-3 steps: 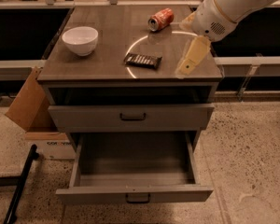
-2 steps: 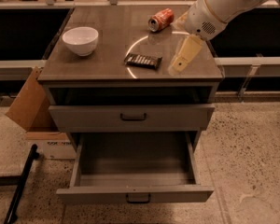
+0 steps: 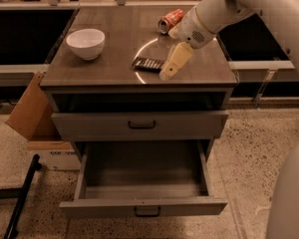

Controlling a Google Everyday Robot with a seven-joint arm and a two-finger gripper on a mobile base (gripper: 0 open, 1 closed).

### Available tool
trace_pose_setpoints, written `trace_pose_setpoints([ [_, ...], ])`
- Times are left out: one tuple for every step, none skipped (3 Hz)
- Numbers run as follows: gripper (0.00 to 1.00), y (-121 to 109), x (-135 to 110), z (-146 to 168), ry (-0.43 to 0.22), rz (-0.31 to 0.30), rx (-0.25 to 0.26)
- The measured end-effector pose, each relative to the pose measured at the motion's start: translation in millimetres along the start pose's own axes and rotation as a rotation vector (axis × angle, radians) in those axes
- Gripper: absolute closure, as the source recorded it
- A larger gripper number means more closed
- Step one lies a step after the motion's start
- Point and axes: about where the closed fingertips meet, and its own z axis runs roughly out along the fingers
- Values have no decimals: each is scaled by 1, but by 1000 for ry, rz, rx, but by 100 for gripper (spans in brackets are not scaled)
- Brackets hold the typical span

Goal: Place rxbar chocolate into middle drawer

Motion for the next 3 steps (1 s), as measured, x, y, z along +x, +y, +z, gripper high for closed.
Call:
trace_pose_setpoints([
  [0,-16,5,24,-45,36,-14],
  [0,-34,11,43,-81,76,-16],
  [0,-47,16,58,-100,108,-10],
])
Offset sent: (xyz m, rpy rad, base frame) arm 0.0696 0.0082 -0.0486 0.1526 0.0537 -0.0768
